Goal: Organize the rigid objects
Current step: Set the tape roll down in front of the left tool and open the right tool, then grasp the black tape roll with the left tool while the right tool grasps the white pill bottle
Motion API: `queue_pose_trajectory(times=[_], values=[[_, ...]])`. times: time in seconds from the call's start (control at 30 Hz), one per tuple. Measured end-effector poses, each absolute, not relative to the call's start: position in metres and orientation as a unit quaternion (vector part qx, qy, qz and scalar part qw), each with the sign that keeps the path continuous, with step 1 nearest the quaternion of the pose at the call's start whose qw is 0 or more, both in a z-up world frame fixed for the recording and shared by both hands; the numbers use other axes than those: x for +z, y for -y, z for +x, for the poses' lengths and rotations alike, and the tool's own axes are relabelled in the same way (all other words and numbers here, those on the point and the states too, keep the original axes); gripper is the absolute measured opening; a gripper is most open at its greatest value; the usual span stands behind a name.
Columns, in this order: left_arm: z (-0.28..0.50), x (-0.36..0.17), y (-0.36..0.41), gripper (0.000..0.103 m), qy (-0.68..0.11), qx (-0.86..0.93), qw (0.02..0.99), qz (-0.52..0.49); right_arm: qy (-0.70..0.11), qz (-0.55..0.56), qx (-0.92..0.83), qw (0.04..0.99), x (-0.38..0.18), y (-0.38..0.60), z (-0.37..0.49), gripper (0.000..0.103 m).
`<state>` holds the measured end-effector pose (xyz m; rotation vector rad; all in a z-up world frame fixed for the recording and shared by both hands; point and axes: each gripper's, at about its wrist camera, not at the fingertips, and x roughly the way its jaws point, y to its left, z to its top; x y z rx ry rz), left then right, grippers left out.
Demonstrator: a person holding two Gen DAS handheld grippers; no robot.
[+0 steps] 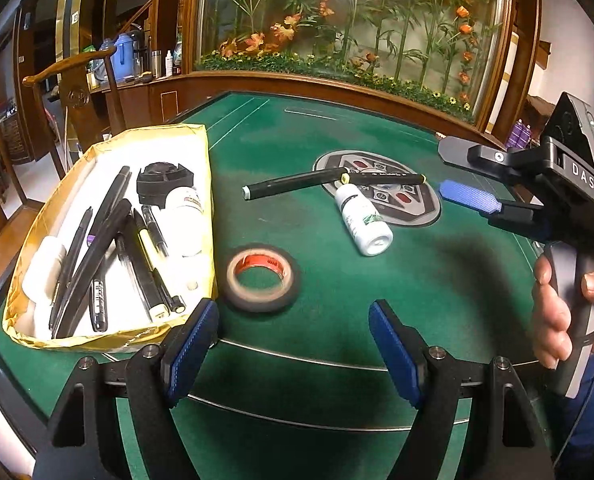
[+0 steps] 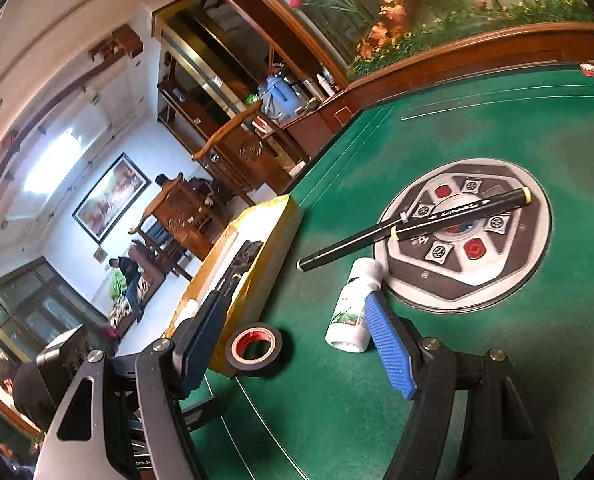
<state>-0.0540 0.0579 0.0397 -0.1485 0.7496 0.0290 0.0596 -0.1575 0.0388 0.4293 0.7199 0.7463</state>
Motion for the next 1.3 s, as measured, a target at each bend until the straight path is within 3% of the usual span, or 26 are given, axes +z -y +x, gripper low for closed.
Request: queue_pose_trajectory(times=[0.47, 0.7, 1.03, 1.13, 1.2, 1.3], values=[[-0.036, 0.053, -0.05, 0.081, -0.389, -0.039, 0.92, -0.031, -0.34, 0.217, 0.356, 0.843, 0.042, 0.16, 0.061, 0.072], [0.043, 0.054, -0.054, 0.08, -0.5, -0.093, 0.859, 0.053, -0.339, 0.234, 0.358, 0.838, 0.043, 0.166, 0.062, 0.072], [0.081, 0.024, -0.062, 0.08, -0.544, -0.092, 0.833, 0.042, -0.343, 0.248, 0.362, 0.83, 0.042, 0.17, 0.064, 0.072], [0.068, 0.02, -0.051, 0.072, -0.536, -0.084, 0.837, 0.072, -0.34, 0.247, 0.361, 0.832, 0.044, 0.17, 0.063, 0.072], [0.056, 0.019, -0.05, 0.045, -0.546, -0.104, 0.831, 0.021, -0.34, 0.246, 0.36, 0.833, 0.045, 0.17, 0.062, 0.072], [0.035, 0.021, -0.045, 0.045, -0.526, -0.096, 0.845, 0.009, -0.345, 0.246, 0.358, 0.832, 0.043, 0.168, 0.064, 0.072]])
